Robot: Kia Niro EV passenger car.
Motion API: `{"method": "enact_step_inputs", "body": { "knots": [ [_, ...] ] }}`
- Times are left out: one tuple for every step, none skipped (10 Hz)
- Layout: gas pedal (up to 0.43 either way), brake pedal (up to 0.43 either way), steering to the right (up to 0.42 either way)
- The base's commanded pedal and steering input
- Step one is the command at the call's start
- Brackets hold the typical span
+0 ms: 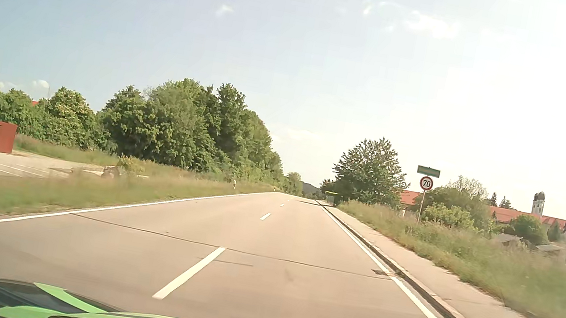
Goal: Follow the waypoints while adhering to traffic rules and regulations
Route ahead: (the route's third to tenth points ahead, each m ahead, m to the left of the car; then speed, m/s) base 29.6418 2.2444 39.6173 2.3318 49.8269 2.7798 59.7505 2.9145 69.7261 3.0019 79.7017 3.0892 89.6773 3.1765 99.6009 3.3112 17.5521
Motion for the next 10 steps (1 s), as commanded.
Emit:
{"method": "enact_step_inputs", "body": {
  "knots": [
    [0.189,0.000,0.003],
    [0.150,0.000,0.003],
    [0.079,0.000,0.003],
    [0.079,0.000,0.000],
    [0.087,0.000,-0.003],
    [0.087,0.000,-0.003],
    [0.087,0.000,-0.003],
    [0.110,0.000,-0.003],
    [0.130,0.000,-0.003],
    [0.130,0.000,-0.003]
  ]
}}
